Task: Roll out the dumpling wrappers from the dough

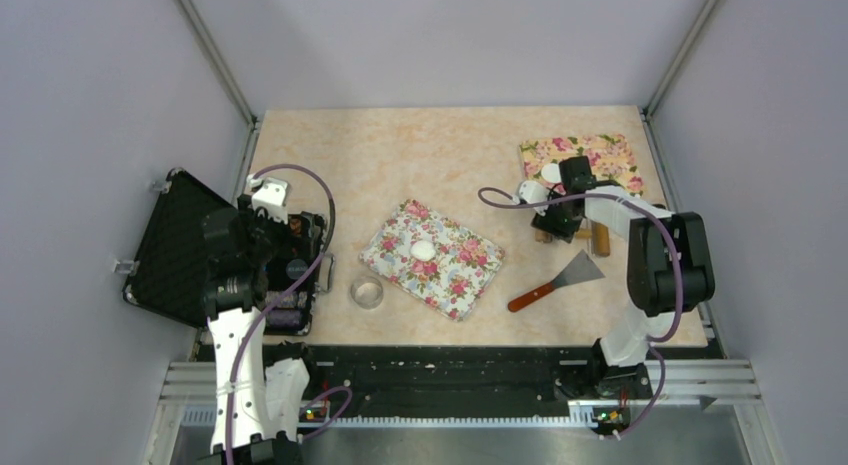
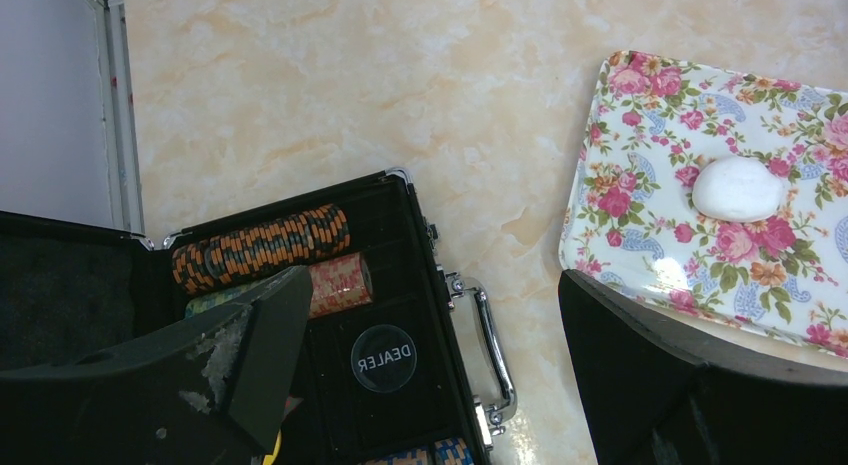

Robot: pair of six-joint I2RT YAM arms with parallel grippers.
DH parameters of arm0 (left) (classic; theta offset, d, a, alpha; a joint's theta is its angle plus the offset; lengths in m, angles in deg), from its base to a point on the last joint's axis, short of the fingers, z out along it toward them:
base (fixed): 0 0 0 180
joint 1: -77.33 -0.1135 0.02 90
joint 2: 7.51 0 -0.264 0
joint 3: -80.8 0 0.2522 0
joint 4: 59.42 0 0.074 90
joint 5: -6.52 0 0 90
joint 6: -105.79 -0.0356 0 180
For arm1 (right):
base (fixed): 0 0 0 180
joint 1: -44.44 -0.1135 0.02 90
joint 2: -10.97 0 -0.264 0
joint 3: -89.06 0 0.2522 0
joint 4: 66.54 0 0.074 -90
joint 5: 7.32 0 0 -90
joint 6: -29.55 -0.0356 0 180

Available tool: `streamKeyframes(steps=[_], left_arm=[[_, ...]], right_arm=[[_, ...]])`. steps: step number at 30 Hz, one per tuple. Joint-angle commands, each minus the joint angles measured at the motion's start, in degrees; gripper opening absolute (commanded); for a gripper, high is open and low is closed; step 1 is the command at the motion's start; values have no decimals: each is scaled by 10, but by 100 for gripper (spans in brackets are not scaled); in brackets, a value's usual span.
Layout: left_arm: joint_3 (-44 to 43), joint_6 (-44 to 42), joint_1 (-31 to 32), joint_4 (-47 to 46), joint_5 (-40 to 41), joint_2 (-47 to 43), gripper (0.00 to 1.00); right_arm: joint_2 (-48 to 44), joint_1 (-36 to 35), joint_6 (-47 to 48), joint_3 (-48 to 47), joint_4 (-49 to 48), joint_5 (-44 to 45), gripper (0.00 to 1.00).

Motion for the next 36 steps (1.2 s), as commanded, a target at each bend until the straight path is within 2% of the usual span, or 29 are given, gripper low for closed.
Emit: streamKeyframes(steps=[1, 3, 6, 10, 15, 18, 21, 24, 27, 30, 33, 36], left_arm=[[2, -8, -4, -24, -8, 1, 99], [0, -6, -4, -25, -13, 2, 99], [-1, -5, -4, -25, -34, 4, 99], [-14, 3, -3, -34, -28, 2, 99], [-62, 1, 0, -60, -8, 7, 99], [-130, -1, 8, -58, -26, 36, 99], [-204, 33, 29, -57, -49, 78, 99], [-274, 60, 106, -53, -21, 123, 99], [-331, 31, 263, -46, 104, 170, 99], [-385, 23, 367, -34, 165, 247, 99], [-450, 15, 454, -6, 193, 327, 99], [-517, 20, 511, 28, 145, 398, 99]], right_arm=[[38, 3, 17, -24, 27, -32, 45], [41, 3, 21, -24, 30, -34, 34], [33, 3, 17, -27, 26, -36, 0], [-17, -6, -22, -41, 6, -39, 0], [-148, -23, -111, -66, -51, -25, 0], [-202, -24, -205, -108, -71, -16, 0], [-231, -25, -329, -162, -82, -10, 0], [-244, -24, -463, -215, -82, -41, 0], [-252, -24, -617, -235, -103, -96, 0], [-253, -23, -779, -227, -144, -138, 0], [-248, -20, -893, -205, -176, -151, 0], [-251, -12, -981, -152, -218, -159, 0]])
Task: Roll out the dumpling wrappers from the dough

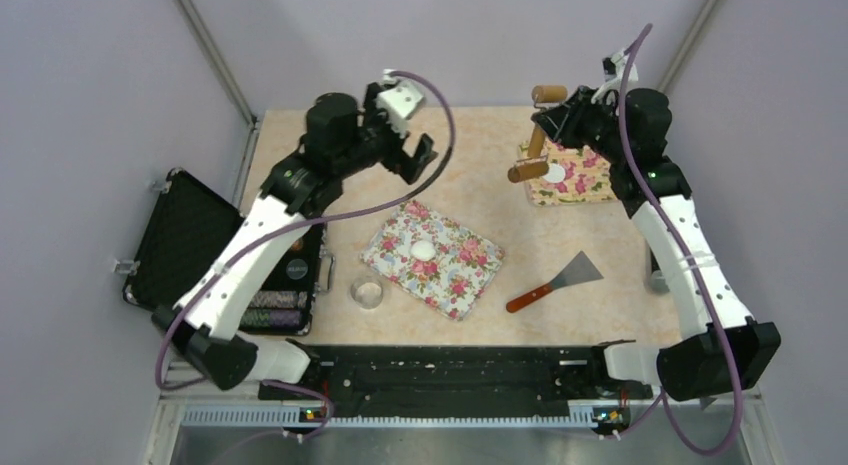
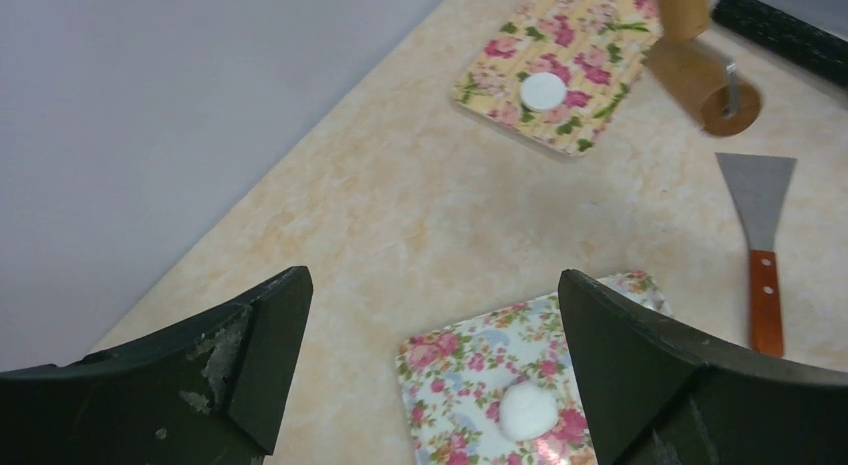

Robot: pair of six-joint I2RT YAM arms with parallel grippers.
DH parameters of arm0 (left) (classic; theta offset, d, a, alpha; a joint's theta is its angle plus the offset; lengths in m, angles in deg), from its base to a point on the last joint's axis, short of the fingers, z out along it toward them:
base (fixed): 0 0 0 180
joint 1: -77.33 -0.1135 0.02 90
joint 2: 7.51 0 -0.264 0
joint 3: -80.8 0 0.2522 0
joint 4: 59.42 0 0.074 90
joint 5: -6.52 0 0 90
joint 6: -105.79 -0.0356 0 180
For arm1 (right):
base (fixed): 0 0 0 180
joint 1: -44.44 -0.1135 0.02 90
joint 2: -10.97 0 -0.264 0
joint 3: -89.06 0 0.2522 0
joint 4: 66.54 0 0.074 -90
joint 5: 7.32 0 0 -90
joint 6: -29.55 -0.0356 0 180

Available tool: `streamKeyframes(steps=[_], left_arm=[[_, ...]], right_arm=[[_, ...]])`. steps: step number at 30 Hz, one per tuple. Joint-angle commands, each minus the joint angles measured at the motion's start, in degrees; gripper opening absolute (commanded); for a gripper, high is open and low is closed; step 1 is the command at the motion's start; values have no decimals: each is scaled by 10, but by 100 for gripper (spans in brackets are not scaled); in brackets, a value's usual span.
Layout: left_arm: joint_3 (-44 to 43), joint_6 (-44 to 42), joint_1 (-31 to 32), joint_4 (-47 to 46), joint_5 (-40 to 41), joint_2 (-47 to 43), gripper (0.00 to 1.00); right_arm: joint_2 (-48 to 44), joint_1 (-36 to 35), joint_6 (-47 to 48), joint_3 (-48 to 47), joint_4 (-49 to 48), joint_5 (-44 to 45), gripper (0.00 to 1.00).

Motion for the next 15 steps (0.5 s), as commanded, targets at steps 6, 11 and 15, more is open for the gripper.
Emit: streamKeyframes(steps=[6, 11, 15], left_arm=[[-157, 5, 160, 94, -62, 155, 99], [-159, 7, 217, 101, -31, 182, 99], [-162, 14, 237, 94, 18, 208, 99]], right_arm=[[-41, 22, -330, 188, -192, -42, 0], [-77, 33, -367, 234, -218, -35, 0], [-85, 35, -389, 239, -228, -60, 0]])
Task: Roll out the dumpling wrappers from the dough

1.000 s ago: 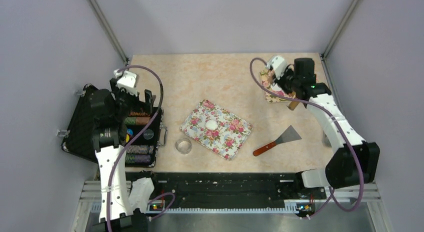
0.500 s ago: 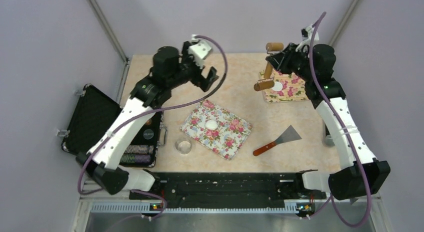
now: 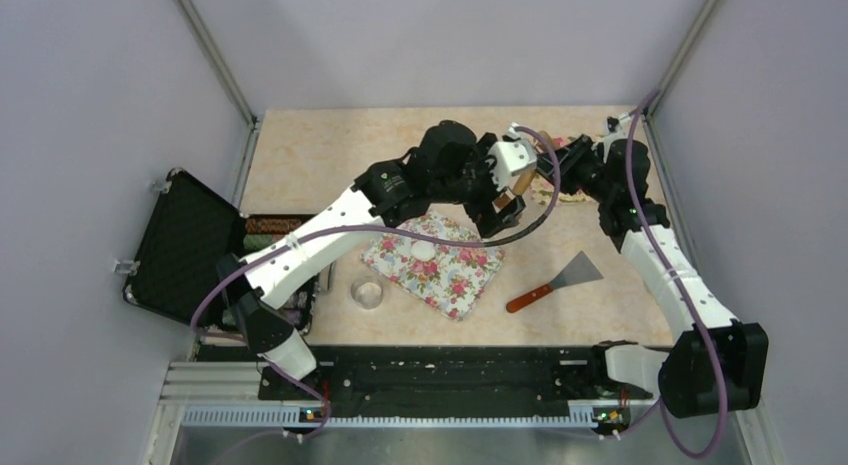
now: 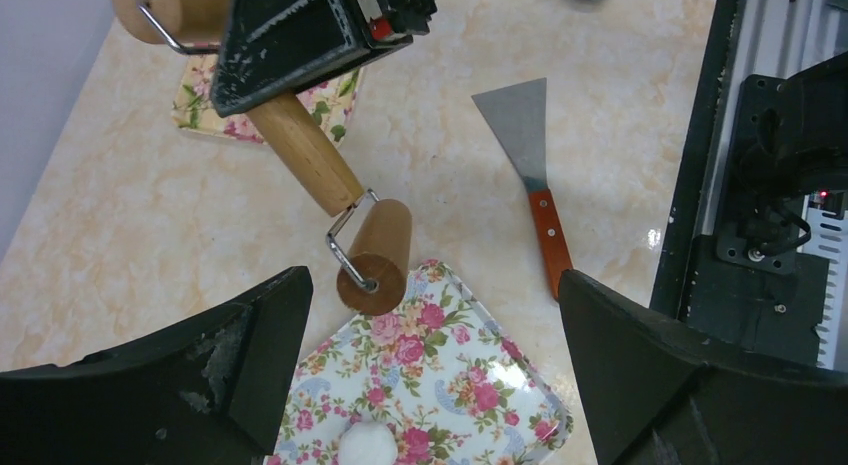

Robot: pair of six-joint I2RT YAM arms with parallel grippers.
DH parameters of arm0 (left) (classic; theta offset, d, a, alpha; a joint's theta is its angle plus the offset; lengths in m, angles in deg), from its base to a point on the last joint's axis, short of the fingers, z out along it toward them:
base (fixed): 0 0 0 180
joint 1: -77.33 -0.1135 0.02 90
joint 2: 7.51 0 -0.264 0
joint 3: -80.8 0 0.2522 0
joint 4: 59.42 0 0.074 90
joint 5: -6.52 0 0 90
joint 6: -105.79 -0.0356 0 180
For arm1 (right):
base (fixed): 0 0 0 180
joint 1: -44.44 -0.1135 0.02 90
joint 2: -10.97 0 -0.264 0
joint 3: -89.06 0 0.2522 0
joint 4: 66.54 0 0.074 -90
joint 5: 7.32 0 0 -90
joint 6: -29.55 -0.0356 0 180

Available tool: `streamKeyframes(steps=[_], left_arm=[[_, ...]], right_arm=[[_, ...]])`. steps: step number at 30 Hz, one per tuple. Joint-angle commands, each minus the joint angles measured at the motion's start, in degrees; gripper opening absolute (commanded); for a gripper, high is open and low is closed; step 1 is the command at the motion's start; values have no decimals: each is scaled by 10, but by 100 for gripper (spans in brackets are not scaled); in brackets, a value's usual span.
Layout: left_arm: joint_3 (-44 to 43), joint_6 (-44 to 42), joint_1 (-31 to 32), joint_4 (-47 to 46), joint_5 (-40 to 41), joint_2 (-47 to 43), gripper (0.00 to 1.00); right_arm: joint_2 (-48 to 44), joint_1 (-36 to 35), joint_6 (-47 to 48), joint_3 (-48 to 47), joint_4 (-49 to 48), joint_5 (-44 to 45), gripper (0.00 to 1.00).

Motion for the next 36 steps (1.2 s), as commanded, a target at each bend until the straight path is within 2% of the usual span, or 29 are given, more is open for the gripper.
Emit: streamKeyframes(steps=[1, 3, 11, 17, 20, 24, 26, 27, 29, 30, 31, 34, 35, 36], left_arm=[[-29, 10, 10, -5, 41, 24, 99], [-31, 13, 15, -5, 48, 35, 99], [-35, 23, 28, -18, 173, 51, 99], [-36, 30, 35, -20, 161, 74, 99], [-46, 30, 40, -15, 154, 88, 96], [-60, 29, 41, -5, 132, 97, 80], [-63, 27, 42, -3, 126, 100, 66], [-63, 26, 42, -3, 125, 101, 57], [-63, 25, 42, -2, 128, 101, 20], [-63, 25, 43, -2, 133, 100, 8], [-63, 24, 42, -2, 139, 99, 1], [-61, 16, 42, 0, 144, 91, 0], [-61, 8, 43, 2, 145, 85, 0], [-61, -3, 42, 6, 145, 78, 0]], right_arm=[[-45, 5, -60, -15, -98, -29, 0], [-49, 5, -64, -12, -99, -30, 0], [-59, 6, -70, -3, -95, -44, 0], [-56, 6, -94, -2, -115, -70, 0], [-60, 6, -101, 3, -123, -81, 0], [-65, 7, -108, 9, -129, -92, 0], [-66, 6, -109, 9, -132, -98, 0], [-67, 6, -110, 9, -132, -101, 0], [-68, 6, -104, 7, -131, -105, 0], [-69, 6, -98, 5, -126, -106, 0], [-69, 6, -91, 3, -119, -107, 0], [-70, 7, -60, -1, -117, -119, 0], [-69, 6, -37, -5, -120, -129, 10], [-66, 7, -8, -11, -122, -144, 24]])
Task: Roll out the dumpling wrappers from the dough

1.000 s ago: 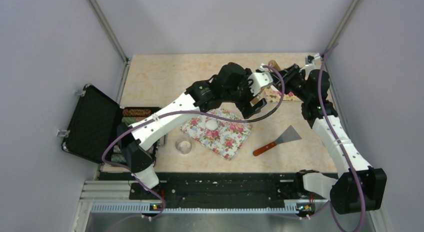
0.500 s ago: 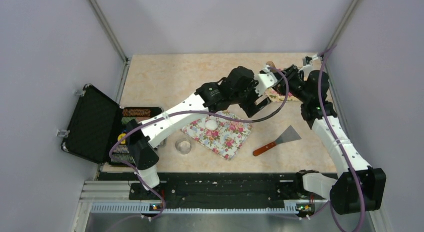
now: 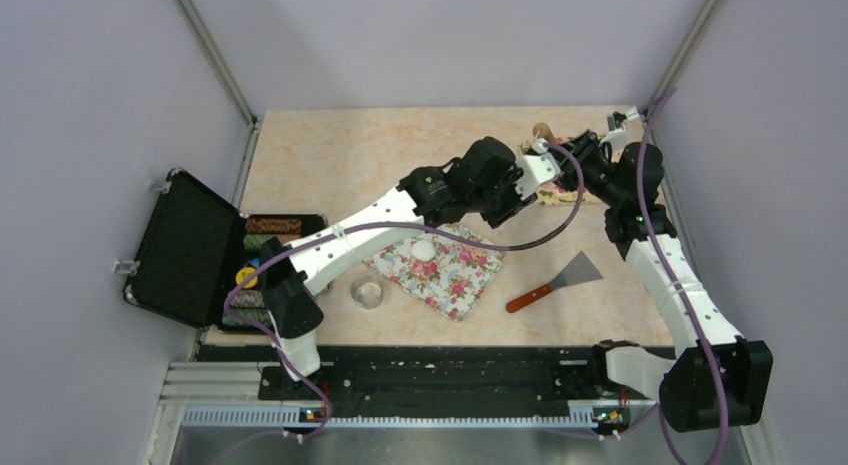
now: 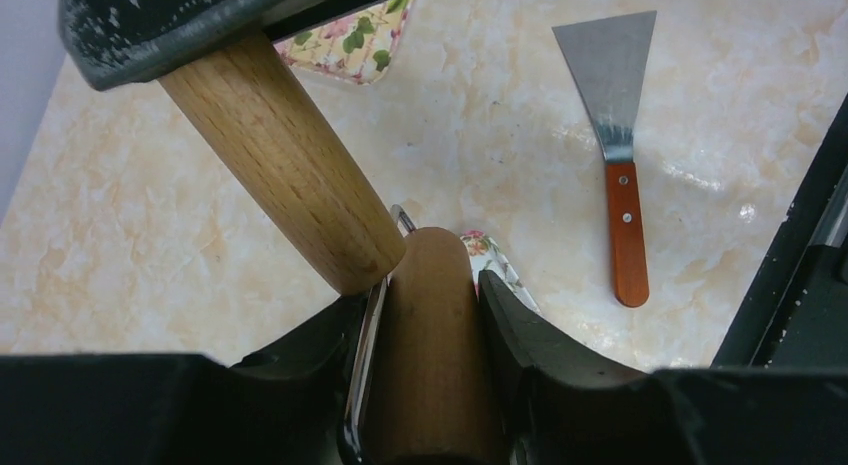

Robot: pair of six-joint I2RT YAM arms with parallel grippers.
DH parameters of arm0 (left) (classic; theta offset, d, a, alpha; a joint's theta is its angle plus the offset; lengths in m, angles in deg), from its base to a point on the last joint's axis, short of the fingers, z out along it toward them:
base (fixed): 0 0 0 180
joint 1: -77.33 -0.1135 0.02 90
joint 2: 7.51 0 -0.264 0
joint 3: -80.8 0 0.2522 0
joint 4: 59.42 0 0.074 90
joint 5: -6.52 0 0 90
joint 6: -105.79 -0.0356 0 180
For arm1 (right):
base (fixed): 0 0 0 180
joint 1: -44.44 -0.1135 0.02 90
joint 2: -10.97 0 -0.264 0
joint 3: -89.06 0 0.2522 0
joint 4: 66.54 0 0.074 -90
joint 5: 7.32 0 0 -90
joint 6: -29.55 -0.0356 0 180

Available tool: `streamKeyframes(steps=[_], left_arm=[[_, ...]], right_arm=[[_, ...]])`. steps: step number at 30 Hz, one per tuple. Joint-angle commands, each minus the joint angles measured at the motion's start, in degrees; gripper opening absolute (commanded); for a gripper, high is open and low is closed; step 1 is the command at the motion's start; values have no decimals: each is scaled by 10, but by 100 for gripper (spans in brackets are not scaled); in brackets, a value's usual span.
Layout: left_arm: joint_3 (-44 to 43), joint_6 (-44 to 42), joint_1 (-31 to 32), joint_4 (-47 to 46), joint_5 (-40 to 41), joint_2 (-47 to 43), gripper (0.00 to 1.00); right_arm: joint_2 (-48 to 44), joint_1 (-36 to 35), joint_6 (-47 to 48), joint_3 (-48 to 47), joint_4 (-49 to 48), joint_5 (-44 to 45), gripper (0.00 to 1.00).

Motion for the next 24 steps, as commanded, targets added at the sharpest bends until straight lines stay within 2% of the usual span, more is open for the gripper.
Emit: streamKeyframes(steps=[1, 2, 3, 6, 10, 13, 16, 20, 24], left_arm=[[-19, -34, 0, -5, 0, -33, 0], [-14, -50, -1, 1, -7, -46, 0], [-7, -68, -4, 9, -23, -61, 0], [36, -118, -16, 34, -73, -116, 0], [93, -168, -54, 72, -176, -194, 0], [136, -193, -96, 93, -267, -241, 0], [192, -224, -119, 107, -323, -283, 0], [263, -243, -124, 110, -334, -321, 0], [299, -235, -135, 108, -323, -328, 0]], right_arm=[[-20, 0, 107, -36, -36, -79, 43], [-13, 0, 149, -50, -24, -102, 61], [-8, 0, 197, -65, 4, -119, 70], [2, 6, 338, -107, 121, -159, 87], [-15, 15, 495, -104, 200, -213, 95], [-40, 16, 592, -88, 236, -243, 96], [-74, 15, 672, -66, 243, -274, 96], [-111, 15, 753, -42, 232, -344, 95], [-126, 15, 749, -23, 183, -431, 95]])
